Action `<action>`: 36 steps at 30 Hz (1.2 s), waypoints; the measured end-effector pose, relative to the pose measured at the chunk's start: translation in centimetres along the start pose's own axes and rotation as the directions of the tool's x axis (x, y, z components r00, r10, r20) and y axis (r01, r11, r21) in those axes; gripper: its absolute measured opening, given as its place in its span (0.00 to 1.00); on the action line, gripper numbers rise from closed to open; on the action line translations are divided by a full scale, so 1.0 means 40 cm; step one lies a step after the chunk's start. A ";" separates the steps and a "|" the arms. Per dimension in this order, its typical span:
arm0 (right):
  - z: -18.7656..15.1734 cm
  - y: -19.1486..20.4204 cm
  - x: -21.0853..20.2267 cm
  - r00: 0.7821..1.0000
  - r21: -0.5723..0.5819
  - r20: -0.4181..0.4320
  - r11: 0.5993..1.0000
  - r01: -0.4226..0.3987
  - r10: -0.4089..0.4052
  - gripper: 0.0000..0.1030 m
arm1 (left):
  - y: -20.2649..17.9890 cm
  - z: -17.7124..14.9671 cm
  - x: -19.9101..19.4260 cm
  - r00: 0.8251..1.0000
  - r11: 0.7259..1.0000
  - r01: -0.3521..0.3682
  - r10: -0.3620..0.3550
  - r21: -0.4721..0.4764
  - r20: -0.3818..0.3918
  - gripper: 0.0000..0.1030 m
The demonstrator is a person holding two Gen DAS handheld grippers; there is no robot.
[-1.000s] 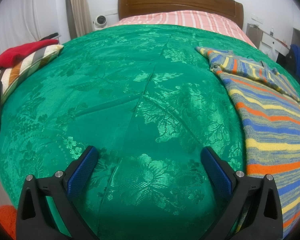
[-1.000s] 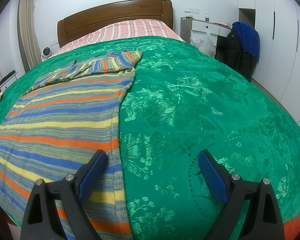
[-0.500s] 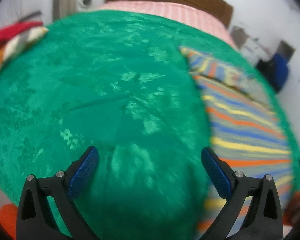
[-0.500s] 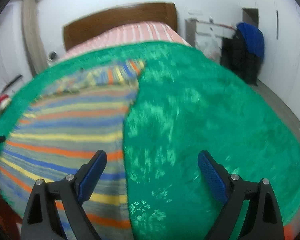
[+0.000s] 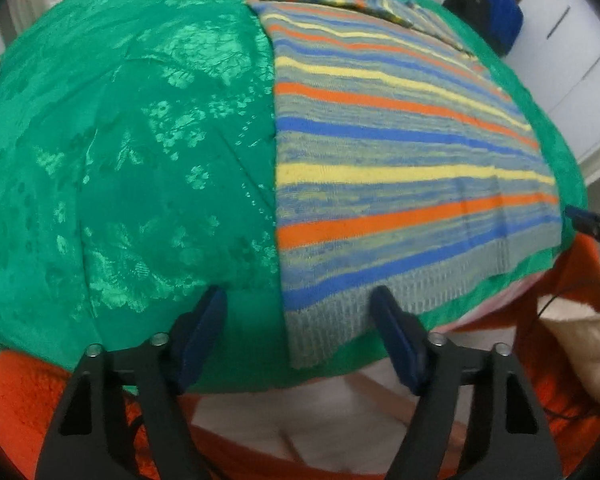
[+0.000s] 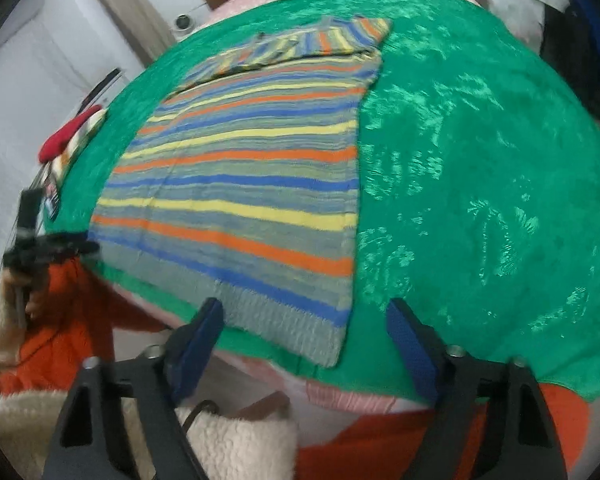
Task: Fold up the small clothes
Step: 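Grasp the sweater hem with both grippers side by side, then fold the hem up over the collar with both grippers and release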
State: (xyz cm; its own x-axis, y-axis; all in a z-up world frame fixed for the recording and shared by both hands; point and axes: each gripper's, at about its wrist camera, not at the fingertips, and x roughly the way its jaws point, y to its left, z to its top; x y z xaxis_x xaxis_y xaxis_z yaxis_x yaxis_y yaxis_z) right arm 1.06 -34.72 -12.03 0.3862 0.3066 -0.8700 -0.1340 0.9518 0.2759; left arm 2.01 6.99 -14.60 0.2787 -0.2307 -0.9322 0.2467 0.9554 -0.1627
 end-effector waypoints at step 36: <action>0.794 -0.266 0.192 0.945 0.282 0.328 0.954 -0.105 0.007 0.45 | 0.330 0.721 0.102 0.956 0.921 0.186 -0.089 -0.341 0.280 0.73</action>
State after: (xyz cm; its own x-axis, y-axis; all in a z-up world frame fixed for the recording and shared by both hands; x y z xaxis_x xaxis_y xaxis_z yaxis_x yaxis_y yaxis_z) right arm 34.41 -42.17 -8.66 0.6634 0.2997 -0.6856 0.0891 0.8781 0.4701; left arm 33.16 13.34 -11.21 0.5045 -0.3576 -0.7858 -0.0376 0.9002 -0.4338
